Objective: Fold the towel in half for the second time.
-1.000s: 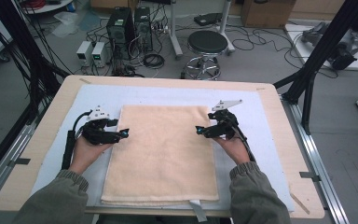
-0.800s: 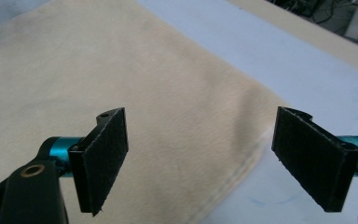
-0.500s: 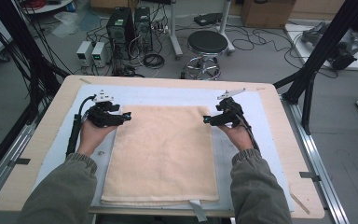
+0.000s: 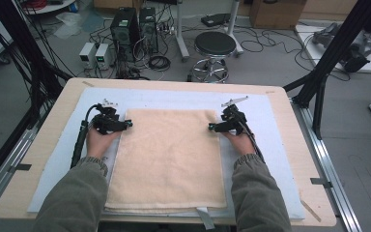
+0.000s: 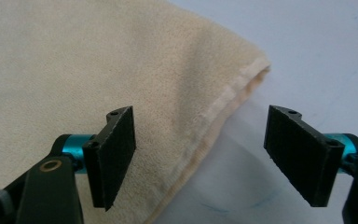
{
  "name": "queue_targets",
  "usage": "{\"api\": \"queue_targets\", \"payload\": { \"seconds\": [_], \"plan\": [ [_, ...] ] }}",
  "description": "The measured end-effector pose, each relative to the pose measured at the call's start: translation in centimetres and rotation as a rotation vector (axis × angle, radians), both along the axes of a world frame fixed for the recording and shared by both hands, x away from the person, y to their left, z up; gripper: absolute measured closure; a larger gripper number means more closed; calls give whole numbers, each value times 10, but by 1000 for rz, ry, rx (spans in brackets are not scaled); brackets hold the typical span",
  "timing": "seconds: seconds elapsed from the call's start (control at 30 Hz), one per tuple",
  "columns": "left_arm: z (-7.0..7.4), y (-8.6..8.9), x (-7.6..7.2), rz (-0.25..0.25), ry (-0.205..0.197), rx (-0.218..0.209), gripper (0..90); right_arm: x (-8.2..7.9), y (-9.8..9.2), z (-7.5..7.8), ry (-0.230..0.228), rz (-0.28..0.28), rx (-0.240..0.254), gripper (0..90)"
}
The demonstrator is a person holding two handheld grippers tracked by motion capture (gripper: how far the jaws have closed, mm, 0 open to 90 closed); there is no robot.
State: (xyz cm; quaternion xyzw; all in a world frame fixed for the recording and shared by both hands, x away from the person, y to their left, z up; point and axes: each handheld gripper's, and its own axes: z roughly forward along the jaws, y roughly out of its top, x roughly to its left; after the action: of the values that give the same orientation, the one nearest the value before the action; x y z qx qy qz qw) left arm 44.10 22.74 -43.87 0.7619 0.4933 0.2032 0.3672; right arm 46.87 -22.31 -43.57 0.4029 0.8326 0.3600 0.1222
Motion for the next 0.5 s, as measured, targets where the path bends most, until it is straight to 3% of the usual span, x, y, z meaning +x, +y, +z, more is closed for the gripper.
{"api": "queue_targets", "payload": {
  "seconds": [0.17, 0.27, 0.5],
  "plan": [
    [-4, -1, 0, -21, 0, -20, 459, 0, 2, -5, 1, -2, 0, 298],
    [-4, -4, -1, -41, -4, -21, 524, -2, 7, -3, -5, 23, -17, 400],
    [-5, -4, 0, -56, 8, -55, 675, -2, 11, -3, 14, 27, 4, 519]
  ]
}}
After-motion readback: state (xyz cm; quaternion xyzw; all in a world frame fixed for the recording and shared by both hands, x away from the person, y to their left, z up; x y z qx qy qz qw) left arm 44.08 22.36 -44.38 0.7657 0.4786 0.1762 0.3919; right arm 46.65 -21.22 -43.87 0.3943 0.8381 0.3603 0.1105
